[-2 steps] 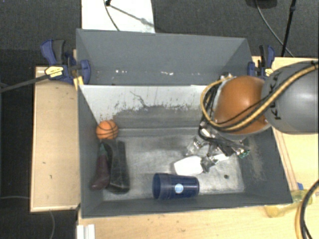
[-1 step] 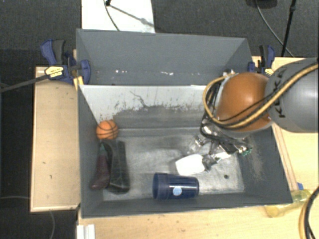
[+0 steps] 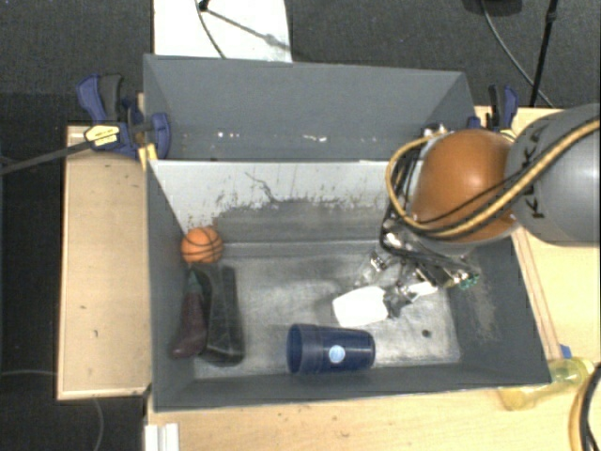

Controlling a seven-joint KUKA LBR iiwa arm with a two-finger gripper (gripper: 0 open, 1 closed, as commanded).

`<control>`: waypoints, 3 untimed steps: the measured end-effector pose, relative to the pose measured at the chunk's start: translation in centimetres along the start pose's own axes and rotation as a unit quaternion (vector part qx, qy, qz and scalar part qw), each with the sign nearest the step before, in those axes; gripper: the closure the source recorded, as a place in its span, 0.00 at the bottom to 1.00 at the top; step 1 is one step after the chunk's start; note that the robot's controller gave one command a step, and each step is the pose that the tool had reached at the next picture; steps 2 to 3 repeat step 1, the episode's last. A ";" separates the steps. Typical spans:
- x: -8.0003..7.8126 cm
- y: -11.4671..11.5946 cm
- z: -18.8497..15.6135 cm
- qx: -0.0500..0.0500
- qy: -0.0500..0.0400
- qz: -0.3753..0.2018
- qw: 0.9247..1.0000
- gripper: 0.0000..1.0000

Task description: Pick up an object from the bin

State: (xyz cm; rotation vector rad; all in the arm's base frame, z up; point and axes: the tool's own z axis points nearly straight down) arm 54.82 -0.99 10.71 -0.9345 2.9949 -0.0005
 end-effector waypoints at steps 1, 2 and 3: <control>-0.1 0.0 -0.6 0.001 -0.001 0.000 1.000 1.00; -0.1 0.0 -0.6 0.001 -0.001 0.000 1.000 1.00; -0.1 0.0 -0.6 0.001 -0.001 0.000 1.000 1.00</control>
Offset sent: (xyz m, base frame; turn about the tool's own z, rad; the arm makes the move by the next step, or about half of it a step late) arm -0.0001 0.0001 0.0564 0.0000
